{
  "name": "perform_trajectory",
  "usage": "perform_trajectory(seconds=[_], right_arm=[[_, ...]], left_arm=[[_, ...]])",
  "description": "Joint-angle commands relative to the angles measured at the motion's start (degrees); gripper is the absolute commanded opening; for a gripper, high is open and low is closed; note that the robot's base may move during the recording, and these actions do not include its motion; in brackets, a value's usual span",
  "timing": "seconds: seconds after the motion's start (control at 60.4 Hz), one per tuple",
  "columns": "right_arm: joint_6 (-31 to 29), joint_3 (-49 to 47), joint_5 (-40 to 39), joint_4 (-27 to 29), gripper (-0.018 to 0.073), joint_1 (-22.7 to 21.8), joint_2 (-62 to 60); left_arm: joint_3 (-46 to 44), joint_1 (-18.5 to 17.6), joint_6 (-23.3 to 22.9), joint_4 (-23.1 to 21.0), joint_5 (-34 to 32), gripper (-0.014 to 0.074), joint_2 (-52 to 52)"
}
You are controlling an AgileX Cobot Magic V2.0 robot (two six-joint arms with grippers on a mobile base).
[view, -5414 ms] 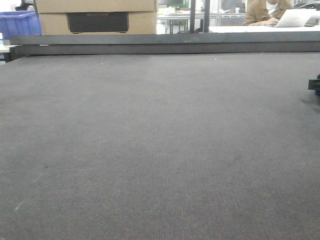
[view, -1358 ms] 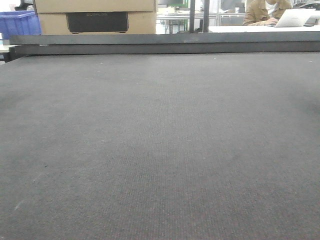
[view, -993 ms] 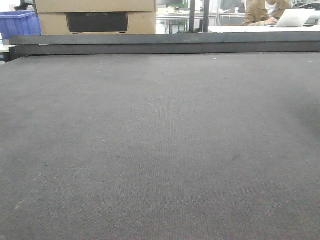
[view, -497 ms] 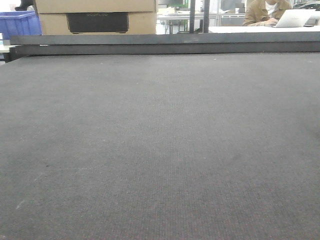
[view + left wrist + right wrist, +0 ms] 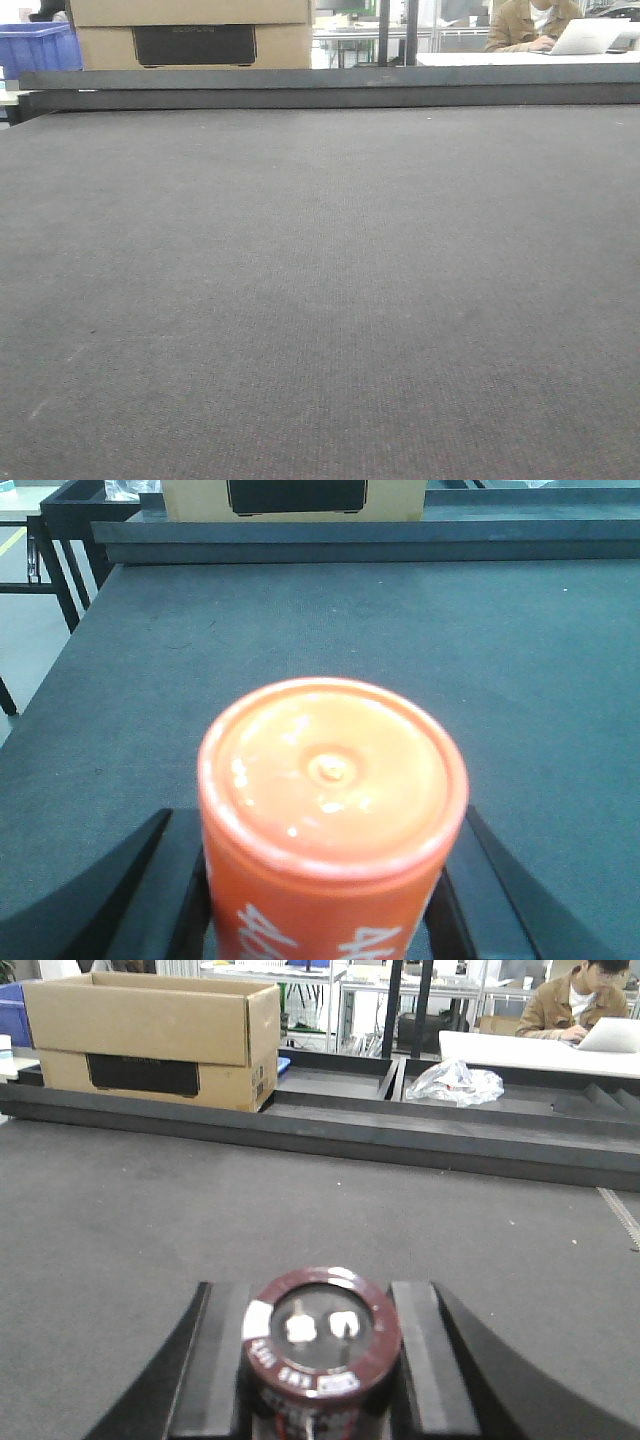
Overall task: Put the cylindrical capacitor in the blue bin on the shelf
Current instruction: 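Hold both cylinders while the base turns away from the table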
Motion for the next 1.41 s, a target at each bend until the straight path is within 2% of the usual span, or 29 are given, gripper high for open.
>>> perform_trajectory(seconds=[0.0, 1.391], right_arm=[[-0.13, -0.82, -0.73, 0.29, -0.0162, 0.00, -0.15], [-0.13, -0.82, -0.61, 0.28, -0.0162, 0.00, -0.15]], left_arm=[[-0.34, -0.31, -0.29, 0.10, -1.07, -0.0111, -0.36], [-0.34, -0.31, -0.29, 0.10, -1.17, -0.0111, -0.36]])
